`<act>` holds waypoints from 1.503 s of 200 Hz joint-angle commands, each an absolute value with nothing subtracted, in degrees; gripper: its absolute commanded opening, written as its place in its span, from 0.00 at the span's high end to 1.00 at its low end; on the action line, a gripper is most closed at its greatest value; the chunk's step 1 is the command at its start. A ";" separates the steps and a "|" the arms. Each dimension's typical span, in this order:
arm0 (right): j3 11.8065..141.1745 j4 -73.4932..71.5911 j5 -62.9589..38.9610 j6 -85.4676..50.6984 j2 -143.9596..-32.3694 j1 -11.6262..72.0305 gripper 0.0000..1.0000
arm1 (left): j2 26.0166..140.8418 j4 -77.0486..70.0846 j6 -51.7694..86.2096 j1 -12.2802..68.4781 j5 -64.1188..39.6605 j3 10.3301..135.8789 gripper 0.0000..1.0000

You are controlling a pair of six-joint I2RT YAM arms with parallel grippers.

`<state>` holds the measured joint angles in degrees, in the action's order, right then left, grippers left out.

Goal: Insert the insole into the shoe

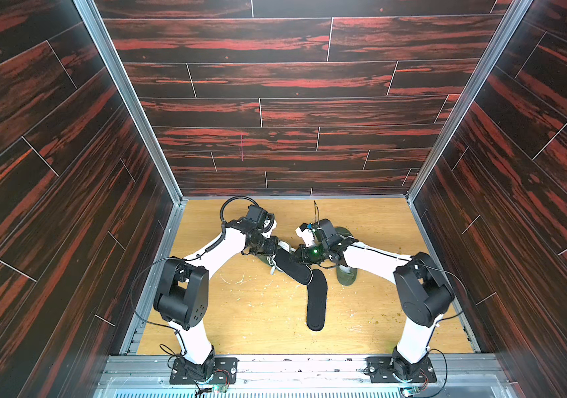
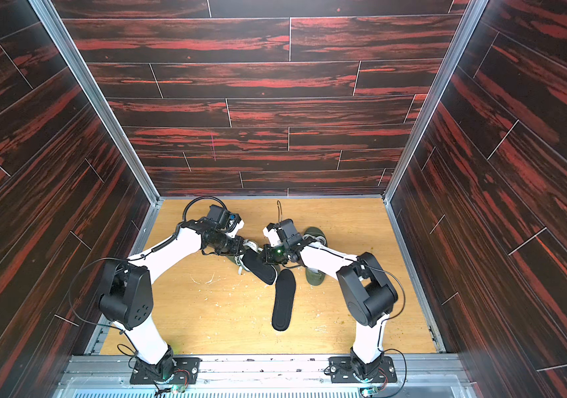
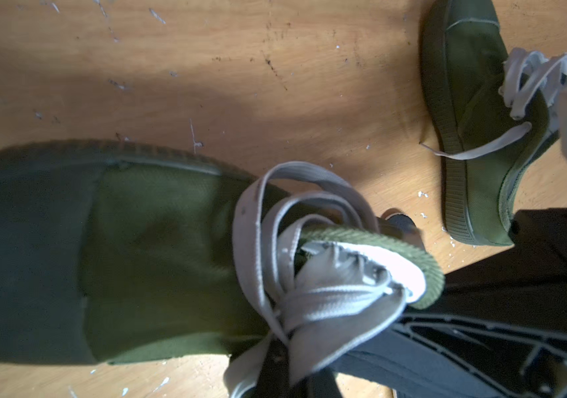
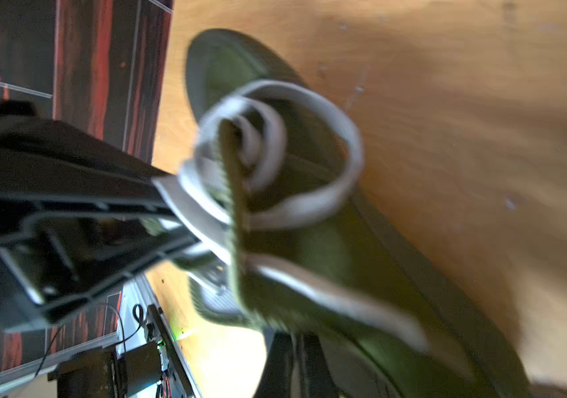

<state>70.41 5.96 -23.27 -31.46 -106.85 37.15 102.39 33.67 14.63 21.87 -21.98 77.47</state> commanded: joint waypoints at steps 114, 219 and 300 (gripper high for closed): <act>87.51 6.36 -22.37 -23.08 -119.78 39.47 1.00 | 101.79 28.32 18.04 19.57 -36.44 76.48 0.90; 84.66 19.73 -14.70 -16.61 -112.25 39.49 0.66 | 99.05 28.29 19.04 18.22 -23.24 72.88 0.92; 76.87 23.12 -10.21 -18.07 -106.31 38.89 0.67 | 97.66 26.33 20.17 18.43 -18.64 71.23 0.92</act>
